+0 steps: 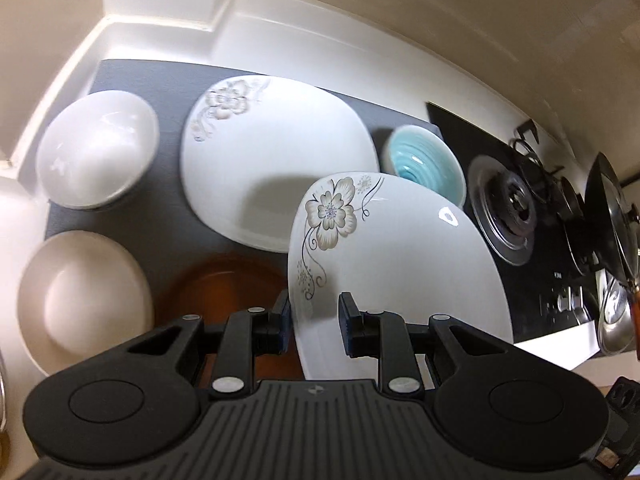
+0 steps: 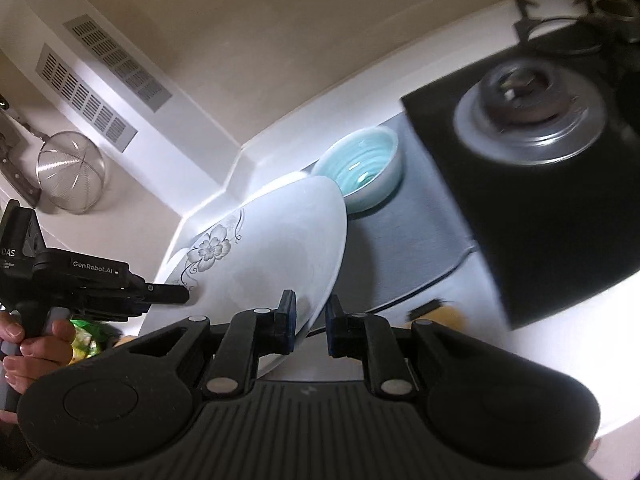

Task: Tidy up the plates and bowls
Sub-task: 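Lower the floral plate onto the other square plate and open the left tool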

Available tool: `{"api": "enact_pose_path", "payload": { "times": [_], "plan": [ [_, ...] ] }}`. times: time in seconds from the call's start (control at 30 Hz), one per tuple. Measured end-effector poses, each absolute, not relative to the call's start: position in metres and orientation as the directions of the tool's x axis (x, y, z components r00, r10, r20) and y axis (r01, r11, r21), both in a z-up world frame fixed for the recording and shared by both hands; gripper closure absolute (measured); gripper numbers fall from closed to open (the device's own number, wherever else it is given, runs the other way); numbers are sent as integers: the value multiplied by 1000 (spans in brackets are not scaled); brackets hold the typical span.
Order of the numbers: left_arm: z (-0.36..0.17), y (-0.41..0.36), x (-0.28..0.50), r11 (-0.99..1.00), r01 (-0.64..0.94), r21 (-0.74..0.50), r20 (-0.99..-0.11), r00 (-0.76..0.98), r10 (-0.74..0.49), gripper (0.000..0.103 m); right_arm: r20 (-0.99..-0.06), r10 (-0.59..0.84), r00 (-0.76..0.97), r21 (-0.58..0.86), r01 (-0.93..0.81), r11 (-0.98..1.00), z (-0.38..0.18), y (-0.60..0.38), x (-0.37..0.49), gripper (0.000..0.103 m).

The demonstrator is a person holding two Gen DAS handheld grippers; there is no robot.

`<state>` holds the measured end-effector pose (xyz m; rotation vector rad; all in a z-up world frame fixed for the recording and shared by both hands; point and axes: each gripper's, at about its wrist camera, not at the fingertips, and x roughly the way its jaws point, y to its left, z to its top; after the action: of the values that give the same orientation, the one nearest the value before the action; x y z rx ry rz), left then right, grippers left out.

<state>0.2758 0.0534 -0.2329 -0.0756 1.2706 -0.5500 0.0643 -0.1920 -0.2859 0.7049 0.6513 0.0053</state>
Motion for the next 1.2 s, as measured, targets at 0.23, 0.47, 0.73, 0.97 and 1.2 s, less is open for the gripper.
{"api": "enact_pose_path", "payload": {
  "times": [0.23, 0.47, 0.73, 0.97, 1.2],
  "plan": [
    [-239, 67, 299, 894, 321, -312, -900, 200, -386, 77, -555, 260, 790, 621, 185, 762, -295, -180, 97, 87],
    [-256, 67, 326, 914, 296, -276, -915, 210, -344, 77, -545, 271, 794, 621, 164, 767, -305, -182, 135, 87],
    [-280, 66, 363, 923, 260, -285, -916, 211, -342, 77, -573, 285, 768, 604, 161, 780, -315, -193, 190, 87],
    [-290, 61, 392, 934, 243, -262, -925, 213, -315, 77, -596, 275, 754, 583, 172, 794, -325, -187, 219, 87],
    [-288, 48, 413, 938, 280, -205, -927, 253, -278, 76, -606, 281, 744, 573, 162, 803, -335, -183, 235, 86]
  ]
}}
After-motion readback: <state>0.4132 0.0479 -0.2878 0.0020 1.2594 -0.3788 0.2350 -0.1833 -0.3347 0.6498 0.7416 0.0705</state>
